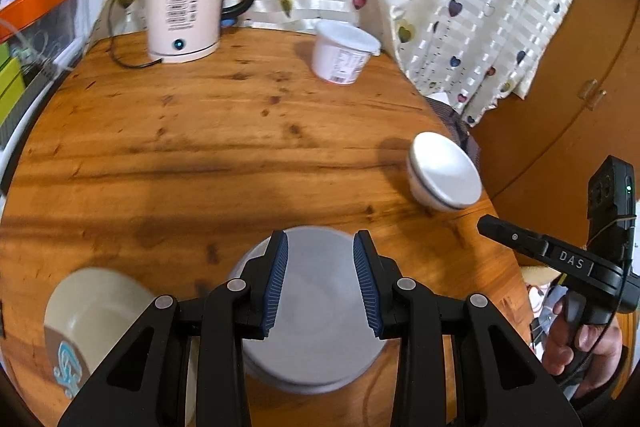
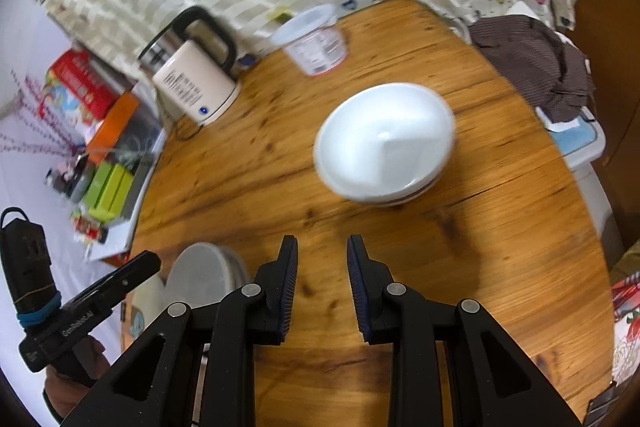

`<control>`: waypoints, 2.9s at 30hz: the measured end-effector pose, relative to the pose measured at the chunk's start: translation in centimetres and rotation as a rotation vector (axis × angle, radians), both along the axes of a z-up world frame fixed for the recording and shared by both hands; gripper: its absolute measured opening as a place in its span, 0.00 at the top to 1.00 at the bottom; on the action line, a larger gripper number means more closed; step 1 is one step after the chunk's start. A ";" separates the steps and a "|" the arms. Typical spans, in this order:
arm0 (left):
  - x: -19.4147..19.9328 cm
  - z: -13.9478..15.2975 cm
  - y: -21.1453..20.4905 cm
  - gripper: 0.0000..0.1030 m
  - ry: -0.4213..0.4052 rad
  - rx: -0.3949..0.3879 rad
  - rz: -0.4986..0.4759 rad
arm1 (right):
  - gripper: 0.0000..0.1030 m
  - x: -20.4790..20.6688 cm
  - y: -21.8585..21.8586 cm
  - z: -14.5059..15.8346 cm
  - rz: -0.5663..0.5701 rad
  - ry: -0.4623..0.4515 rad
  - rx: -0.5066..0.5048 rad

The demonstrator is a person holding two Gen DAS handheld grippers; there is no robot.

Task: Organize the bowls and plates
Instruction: 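Move both grippers to the rim of the blue-striped white bowl, then close both grippers on the blue-striped bowl rim and lift it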

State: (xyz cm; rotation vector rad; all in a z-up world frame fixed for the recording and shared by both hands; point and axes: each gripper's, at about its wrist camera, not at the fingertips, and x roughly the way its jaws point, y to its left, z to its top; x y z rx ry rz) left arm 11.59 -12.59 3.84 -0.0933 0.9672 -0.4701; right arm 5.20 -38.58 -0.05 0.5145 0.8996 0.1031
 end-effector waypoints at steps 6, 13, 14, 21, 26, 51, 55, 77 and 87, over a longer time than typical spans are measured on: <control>1.4 0.3 -3.6 0.65 0.016 -0.002 -0.078 | 0.76 0.3 -3.0 -0.2 -0.064 -0.001 0.008; 3.2 0.0 -7.7 0.65 0.059 -0.010 -0.149 | 0.76 1.3 -5.5 -0.9 -0.110 0.011 0.013; 3.6 -0.1 -8.3 0.65 0.068 -0.014 -0.155 | 0.76 1.4 -5.7 -1.0 -0.114 0.013 0.015; 6.1 -1.1 -11.1 0.66 0.123 -0.033 -0.168 | 0.76 2.7 -7.1 -1.5 -0.131 0.017 0.025; 8.0 -2.2 -12.6 0.66 0.166 -0.036 -0.167 | 0.76 3.7 -7.8 -2.2 -0.136 0.030 0.033; 9.7 -5.4 -16.5 0.66 0.224 -0.010 -0.211 | 0.84 5.8 -8.2 -3.7 -0.112 0.036 0.033; 9.5 -5.2 -16.4 0.66 0.219 -0.007 -0.211 | 0.84 5.8 -7.9 -3.3 -0.107 0.032 0.028; 4.7 0.4 -8.8 0.66 0.135 -0.072 -0.118 | 0.84 2.7 -1.9 2.5 0.009 -0.058 0.015; 1.6 2.2 -2.8 0.66 0.087 -0.069 -0.035 | 0.84 1.8 3.8 4.5 0.112 -0.092 -0.005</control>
